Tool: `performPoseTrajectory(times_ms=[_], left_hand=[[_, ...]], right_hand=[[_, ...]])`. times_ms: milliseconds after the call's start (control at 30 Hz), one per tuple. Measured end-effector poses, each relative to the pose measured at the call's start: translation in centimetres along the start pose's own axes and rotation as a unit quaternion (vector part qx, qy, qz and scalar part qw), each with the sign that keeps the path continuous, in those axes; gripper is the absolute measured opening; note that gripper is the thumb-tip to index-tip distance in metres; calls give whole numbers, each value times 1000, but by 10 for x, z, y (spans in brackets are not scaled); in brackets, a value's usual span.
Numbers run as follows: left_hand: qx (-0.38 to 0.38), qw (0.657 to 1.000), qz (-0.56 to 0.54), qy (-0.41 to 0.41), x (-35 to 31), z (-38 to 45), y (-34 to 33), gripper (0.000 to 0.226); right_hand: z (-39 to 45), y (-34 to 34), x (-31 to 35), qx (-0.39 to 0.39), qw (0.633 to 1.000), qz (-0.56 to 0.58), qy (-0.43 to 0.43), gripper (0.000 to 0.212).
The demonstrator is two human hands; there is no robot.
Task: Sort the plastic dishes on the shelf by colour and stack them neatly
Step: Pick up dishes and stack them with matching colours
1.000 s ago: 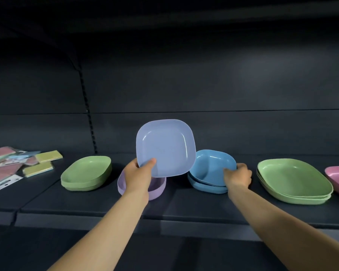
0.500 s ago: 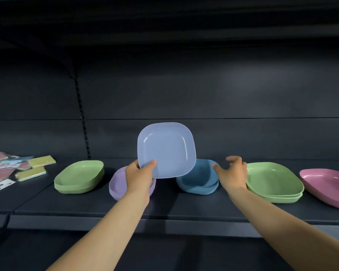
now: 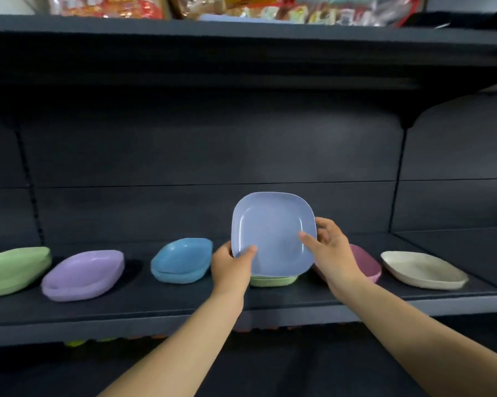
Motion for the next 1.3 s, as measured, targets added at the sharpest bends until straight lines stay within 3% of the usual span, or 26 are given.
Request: performPoseTrajectory(times_ms=[100, 200, 300, 633, 900, 1167, 1300], left_hand=[[27, 999, -11, 15, 8, -37, -72, 14], [59, 998, -16, 32, 17, -72, -145, 4], [95, 994, -13, 47, 29, -103, -214, 14], [183, 980, 32, 70, 51, -174, -398, 21], [185, 977, 93, 39, 62, -159, -498, 26], [149, 984, 91, 42, 102, -78, -555, 25], [119, 989, 74, 55, 119, -52, -567, 29]], right_hand=[[0, 80, 3, -38, 997, -66, 7, 30], [-1, 160, 9, -71, 993, -97, 11, 31], [-5, 236, 11, -100, 987, -129, 6, 30], [-11, 433, -5, -191, 974, -115, -29, 28], [53, 502, -43, -249, 959, -127, -49, 24], [161, 513, -106, -188, 962, -164, -113, 25], [198, 510, -130, -153, 965, -177, -123, 15]])
Point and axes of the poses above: each hand's wrist, its own z-axis towards the middle knuckle, its own y-axis out of the back of the hand, x = y × z, the point moved 6 cm from there along z, towards the middle knuckle, and after that the axes turned 2 degrees about z, right-handed, at the moved point
